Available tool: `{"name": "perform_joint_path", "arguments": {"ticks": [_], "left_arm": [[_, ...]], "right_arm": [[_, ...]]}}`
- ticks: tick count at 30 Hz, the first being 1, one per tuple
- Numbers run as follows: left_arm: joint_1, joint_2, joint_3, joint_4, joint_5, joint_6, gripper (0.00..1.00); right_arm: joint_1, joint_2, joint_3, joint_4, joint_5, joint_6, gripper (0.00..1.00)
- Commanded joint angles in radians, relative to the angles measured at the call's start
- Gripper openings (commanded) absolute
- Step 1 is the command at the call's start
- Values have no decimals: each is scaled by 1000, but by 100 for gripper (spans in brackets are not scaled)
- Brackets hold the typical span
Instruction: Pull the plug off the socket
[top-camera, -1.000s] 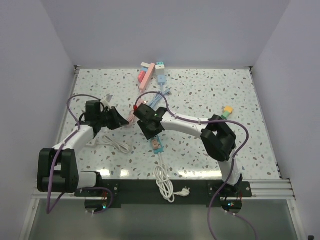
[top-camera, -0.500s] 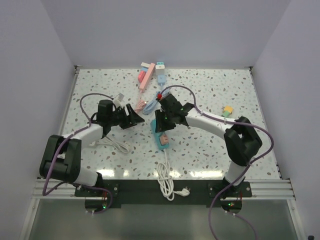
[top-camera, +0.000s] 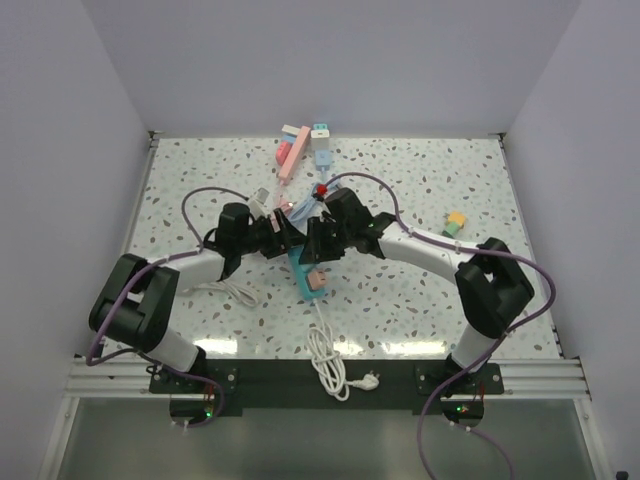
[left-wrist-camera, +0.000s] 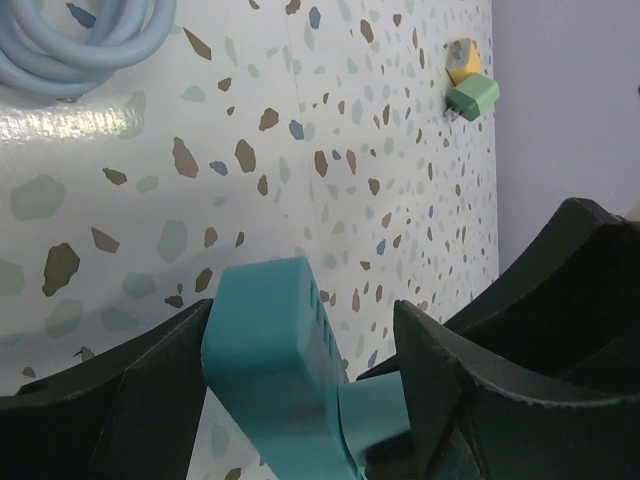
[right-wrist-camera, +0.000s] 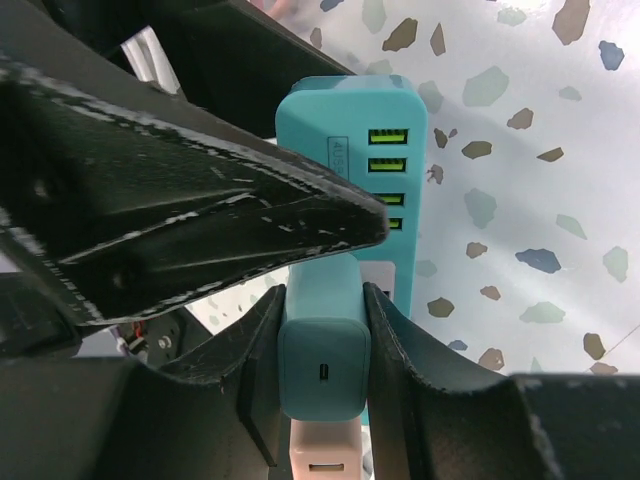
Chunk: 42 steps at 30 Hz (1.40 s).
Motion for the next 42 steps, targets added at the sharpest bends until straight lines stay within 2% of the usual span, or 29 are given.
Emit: {"name": "perform_joint_path", "arguments": {"ticks": [1, 7, 10, 11, 13, 14, 15, 20, 25, 28, 29, 31, 33, 36, 42], "left_arm": [[-33, 16, 23, 36, -62, -22, 74], [-98, 29, 20, 33, -106, -47, 60], [-101, 44, 26, 34, -109, -48, 42], [-101, 47, 32, 33, -109, -47, 28], [-101, 53, 38, 22, -110, -38, 15], [-101, 56, 41, 22, -113, -35, 5], [-101, 59, 44, 20, -116, -16, 0], [-99, 125, 99, -56, -141, 57, 0], [-76, 217, 122, -47, -122, 79, 0], [-76, 231, 145, -35, -99, 76, 0], [-76, 230, 158, -33, -93, 71, 0], [-76, 220, 168, -17, -69, 67, 0], [-76, 213, 193, -15, -41, 62, 0], [-78, 205, 231, -24, -12, 76, 0], [-78, 197, 271, -78, 20, 117, 0]], "right_arm": [[-6, -77, -1, 105, -52, 59, 0], [-12, -98, -5, 156, 25, 99, 0], [-15, -97, 8, 171, 29, 100, 0], [-16, -95, 13, 154, 31, 94, 0], [-26, -100, 1, 156, 34, 97, 0], [-30, -104, -2, 157, 32, 94, 0], [-42, -103, -4, 153, 11, 88, 0], [-115, -135, -41, 123, -26, 11, 0], [-219, -271, -157, 146, -12, -58, 0], [-294, -291, -174, 68, 93, -81, 0], [-320, -288, -177, 20, 196, -60, 0], [-420, -279, -196, 4, 250, -29, 0], [-528, -247, -202, 16, 307, 31, 0], [-657, -147, -185, 51, 258, 85, 0], [-728, 63, 2, -94, 350, 63, 0]]}}
